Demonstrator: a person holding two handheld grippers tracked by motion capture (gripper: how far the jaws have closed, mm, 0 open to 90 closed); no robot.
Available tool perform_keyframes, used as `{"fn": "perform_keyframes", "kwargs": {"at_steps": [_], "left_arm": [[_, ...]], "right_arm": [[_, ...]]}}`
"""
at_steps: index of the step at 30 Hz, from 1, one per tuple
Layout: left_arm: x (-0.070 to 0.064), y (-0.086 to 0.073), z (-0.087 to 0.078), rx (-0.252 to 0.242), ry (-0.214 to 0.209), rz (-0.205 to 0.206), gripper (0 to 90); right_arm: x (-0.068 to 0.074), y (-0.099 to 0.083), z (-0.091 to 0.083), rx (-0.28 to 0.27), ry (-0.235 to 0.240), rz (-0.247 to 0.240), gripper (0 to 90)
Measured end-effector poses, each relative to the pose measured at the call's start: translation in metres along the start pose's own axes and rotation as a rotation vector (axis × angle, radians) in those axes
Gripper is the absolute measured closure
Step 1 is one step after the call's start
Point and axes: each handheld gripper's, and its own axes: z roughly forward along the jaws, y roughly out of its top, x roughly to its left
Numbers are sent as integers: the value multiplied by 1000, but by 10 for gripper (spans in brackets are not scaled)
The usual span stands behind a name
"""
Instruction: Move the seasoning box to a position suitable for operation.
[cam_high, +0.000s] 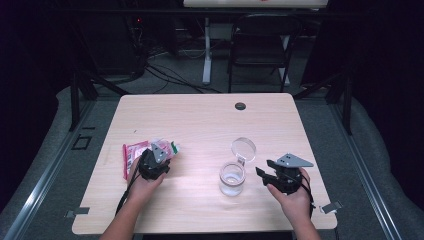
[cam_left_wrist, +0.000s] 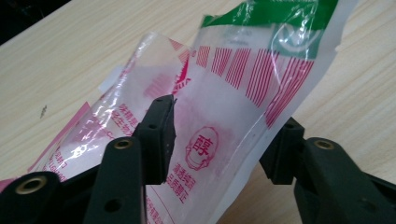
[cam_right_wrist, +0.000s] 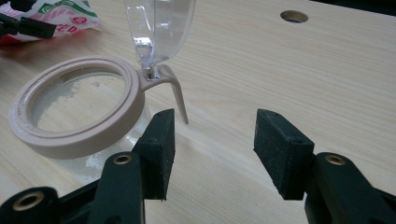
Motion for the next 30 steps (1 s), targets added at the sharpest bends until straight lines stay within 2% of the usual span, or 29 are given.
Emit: {"fn": "perform_keyframes", "kwargs": {"at_steps": [1, 4, 9, 15, 18, 22, 27, 30], "left_arm": [[2, 0, 1, 0, -7, -1, 528], [4, 0, 1, 0, -22, -26, 616], [7, 0, 0, -2, -30, -46, 671], [11, 0, -1, 3, -37, -63, 686], [16, 0, -2, 0, -49, -79, 759], [25, -2, -4, 7, -84, -131, 798], [35, -3, -7, -7, -98, -186, 849], [39, -4, -9, -10, -113, -199, 875]], "right_arm": [[0, 0, 0, 0, 0, 0, 483], [-1, -1, -2, 3, -10, -1, 484], [-1, -2, -1, 1, -3, 2, 484], [0, -3, 0, 10, -3, -1, 484], [0, -3, -1, 6, -3, 1, 485], [-1, -3, -2, 4, -5, 5, 486], [-1, -3, -1, 6, 0, 10, 486], [-1, -3, -2, 4, 0, 12, 487]]}}
